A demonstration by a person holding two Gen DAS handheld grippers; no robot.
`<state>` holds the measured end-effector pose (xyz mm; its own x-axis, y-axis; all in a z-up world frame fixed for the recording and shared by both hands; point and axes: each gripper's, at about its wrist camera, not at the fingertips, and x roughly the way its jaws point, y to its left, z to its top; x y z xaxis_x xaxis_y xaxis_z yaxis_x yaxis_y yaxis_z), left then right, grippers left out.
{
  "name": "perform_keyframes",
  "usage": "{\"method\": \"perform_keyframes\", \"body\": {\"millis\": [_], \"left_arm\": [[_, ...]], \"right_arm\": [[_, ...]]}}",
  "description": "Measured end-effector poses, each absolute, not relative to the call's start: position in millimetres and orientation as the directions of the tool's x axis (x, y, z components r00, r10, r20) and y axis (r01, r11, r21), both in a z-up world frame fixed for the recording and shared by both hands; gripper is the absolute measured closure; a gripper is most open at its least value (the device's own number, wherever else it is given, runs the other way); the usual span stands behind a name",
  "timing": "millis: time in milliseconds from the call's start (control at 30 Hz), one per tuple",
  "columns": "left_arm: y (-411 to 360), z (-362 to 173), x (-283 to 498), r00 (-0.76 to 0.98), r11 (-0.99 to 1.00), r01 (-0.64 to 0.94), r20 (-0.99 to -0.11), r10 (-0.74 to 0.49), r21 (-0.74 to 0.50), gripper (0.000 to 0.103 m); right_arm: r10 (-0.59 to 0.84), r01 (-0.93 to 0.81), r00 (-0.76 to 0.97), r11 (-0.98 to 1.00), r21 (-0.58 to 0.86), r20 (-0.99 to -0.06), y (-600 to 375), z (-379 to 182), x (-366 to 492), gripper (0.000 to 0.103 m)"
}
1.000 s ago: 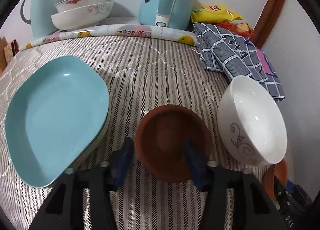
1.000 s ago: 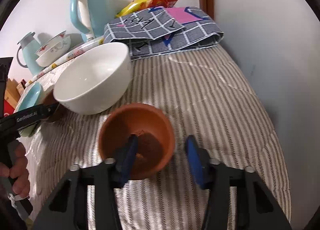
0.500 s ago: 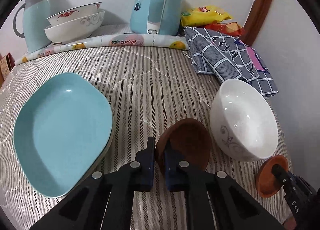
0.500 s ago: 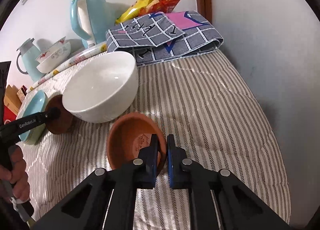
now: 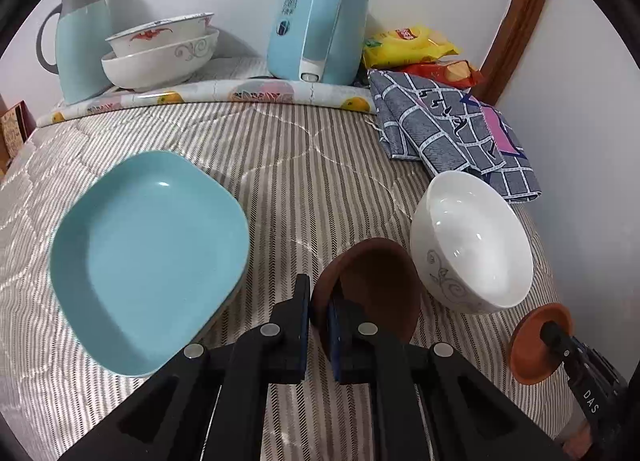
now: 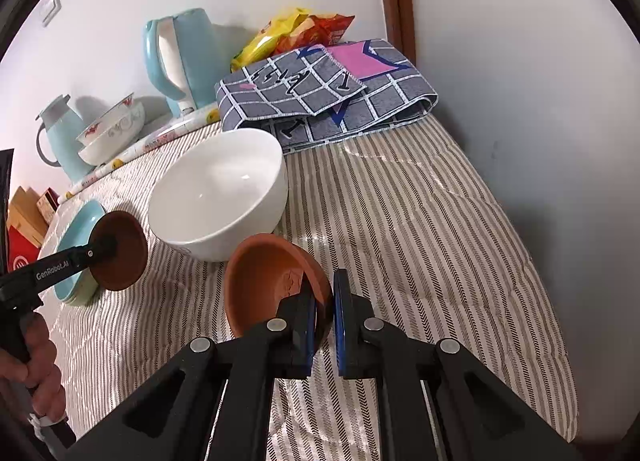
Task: Organize plates and bowls
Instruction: 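Carry the larger terracotta bowl over the white bowl with the right tool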
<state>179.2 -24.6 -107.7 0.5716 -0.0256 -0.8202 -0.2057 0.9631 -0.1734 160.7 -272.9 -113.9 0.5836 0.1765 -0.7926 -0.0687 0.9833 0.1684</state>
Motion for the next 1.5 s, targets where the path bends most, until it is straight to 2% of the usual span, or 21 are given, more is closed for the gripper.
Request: {"method": "perform_keyframes", "body": {"millis": [867,1500], "left_arm": [[10,-58,170,0.655,0.958,-0.212,-0.756,-0.008,-0.193,0.095],[37,-65,196,0.647,0.945,-0.257,-0.762,0.012,-0.203,0.095]], "right_arm": [[0.215,-0.106,0.645,0.976,0.192,-0.734,-245,-61,177,0.095],[0.224,-0.141,0.585,0.975,0.174,-0.779,-212,-83,229,0.095]]}}
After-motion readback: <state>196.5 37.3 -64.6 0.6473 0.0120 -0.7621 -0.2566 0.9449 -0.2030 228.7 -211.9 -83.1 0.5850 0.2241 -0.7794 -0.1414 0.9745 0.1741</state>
